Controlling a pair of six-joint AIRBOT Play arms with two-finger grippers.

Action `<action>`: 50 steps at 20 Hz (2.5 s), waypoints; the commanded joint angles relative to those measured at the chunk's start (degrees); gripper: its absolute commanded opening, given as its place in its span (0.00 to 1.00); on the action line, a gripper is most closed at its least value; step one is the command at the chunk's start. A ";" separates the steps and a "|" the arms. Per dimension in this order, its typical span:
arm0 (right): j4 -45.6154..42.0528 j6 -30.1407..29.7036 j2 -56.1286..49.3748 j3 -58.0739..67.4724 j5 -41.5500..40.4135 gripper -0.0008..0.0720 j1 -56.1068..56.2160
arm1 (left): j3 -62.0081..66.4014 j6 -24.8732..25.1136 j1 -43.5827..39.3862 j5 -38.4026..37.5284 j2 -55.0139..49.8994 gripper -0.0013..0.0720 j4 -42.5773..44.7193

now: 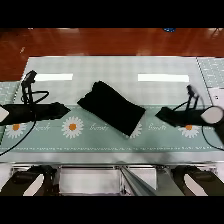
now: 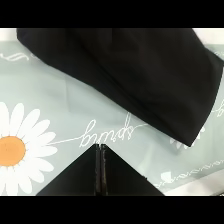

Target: Fold the shirts.

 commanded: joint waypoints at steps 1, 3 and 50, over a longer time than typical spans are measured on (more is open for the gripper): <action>11.54 -3.61 -5.68 -6.14 -8.61 0.59 4.35 | -1.90 -0.24 -0.44 1.31 0.07 0.05 -0.04; 17.40 -7.06 -11.61 -4.70 -8.85 0.59 6.49 | -2.80 -0.24 -0.44 1.36 0.07 0.05 -0.04; 11.93 -8.44 -22.69 76.37 34.97 0.04 -27.19 | -2.97 -0.24 -0.44 4.09 0.07 0.05 -0.02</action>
